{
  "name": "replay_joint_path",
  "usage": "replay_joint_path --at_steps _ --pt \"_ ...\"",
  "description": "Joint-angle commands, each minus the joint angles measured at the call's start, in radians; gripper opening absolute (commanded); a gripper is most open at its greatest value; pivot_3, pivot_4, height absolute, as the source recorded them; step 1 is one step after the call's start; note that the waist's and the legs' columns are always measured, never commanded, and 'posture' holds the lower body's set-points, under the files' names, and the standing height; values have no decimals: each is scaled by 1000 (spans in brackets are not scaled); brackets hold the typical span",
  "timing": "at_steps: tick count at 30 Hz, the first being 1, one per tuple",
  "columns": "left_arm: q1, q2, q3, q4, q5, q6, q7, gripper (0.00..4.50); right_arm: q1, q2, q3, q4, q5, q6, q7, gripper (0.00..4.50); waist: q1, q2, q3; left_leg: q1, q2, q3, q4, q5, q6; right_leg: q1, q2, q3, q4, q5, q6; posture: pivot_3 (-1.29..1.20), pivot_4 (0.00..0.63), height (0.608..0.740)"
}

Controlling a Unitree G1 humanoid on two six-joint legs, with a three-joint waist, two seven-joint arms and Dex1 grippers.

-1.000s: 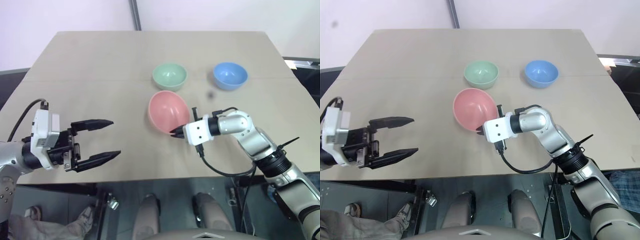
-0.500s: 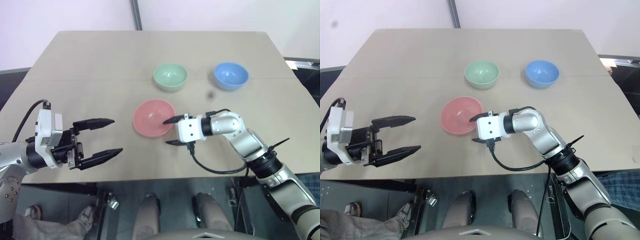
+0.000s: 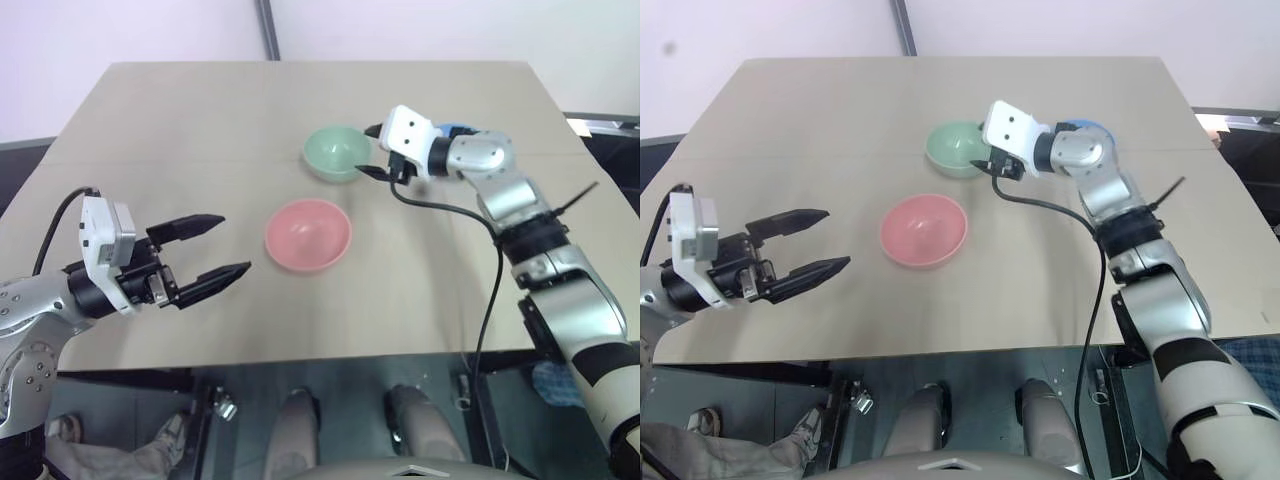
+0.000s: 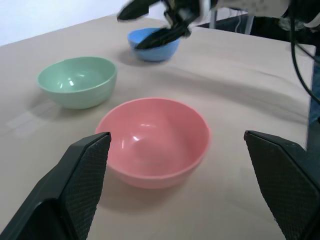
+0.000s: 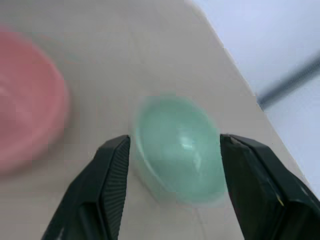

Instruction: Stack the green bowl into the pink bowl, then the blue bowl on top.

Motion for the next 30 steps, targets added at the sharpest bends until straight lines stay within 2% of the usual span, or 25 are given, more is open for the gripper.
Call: replay_joint_path --at_steps 1,4,7,8,13,22,25,26,27,28,29,30 --pt "9 2 38 -46 -24 6 23 4500 -109 52 19 216 -79 -157 -95 3126 -11 0 0 0 0 0 -2 0 0 -1 0 0 0 0 0 0 150 740" --pt "50 -1 69 -78 -28 11 32 4500 -163 95 18 328 -94 -200 -55 3126 -21 0 0 0 0 0 -7 0 0 -2 0 0 -1 0 -1 0 150 740" --pt "83 1 107 -95 -43 20 41 4500 -195 121 13 376 -108 -230 -36 3960 -24 1 1 0 0 0 -9 0 0 -2 -1 0 -3 0 -2 0 150 740" --pt "92 1 117 -100 -46 21 43 4500 -202 127 15 385 -118 -243 -49 4420 -23 1 1 0 0 0 -9 0 0 -3 -1 0 -2 -1 -2 0 150 740" --pt "129 -4 151 -133 -59 31 57 4500 -217 152 47 417 -188 -275 -85 4470 -20 1 1 1 0 0 -7 0 0 -2 -1 -1 0 -1 -2 0 150 740" --pt "208 -23 219 -209 -86 39 101 4500 -204 227 117 483 -331 -201 -305 4470 -23 1 1 1 0 -1 -7 0 0 -2 -1 -1 1 -1 -2 0 150 740" --pt "241 -32 247 -239 -97 42 116 4500 -196 238 120 496 -357 -181 -337 4470 -22 1 1 1 0 -1 -7 0 0 -2 -1 -1 0 -1 -3 0 150 740" --pt "251 -34 254 -245 -100 42 118 4500 -194 239 116 497 -358 -177 -335 3965 -22 1 1 1 0 -1 -7 0 0 -2 -1 -1 0 -1 -3 0 150 740" --pt "259 -35 261 -250 -104 44 122 4500 -193 240 112 499 -358 -173 -326 3729 -21 1 1 1 0 -1 -7 0 0 -2 -1 -1 0 -1 -3 0 150 740" --pt "265 -35 265 -254 -107 45 124 4500 -192 240 109 499 -358 -171 -320 3212 -21 1 1 1 0 -1 -7 0 0 -2 -1 -1 1 -1 -3 0 150 740" --pt "268 -36 268 -256 -110 46 126 4500 -192 239 109 500 -361 -170 -317 3007 -21 1 1 1 0 -1 -7 0 0 -2 -1 -1 1 -1 -2 0 150 740" --pt "272 -36 271 -259 -113 46 129 4500 -191 237 109 500 -363 -171 -313 2534 -21 1 1 1 0 -1 -7 0 0 -2 -1 -1 1 0 -2 0 150 740"
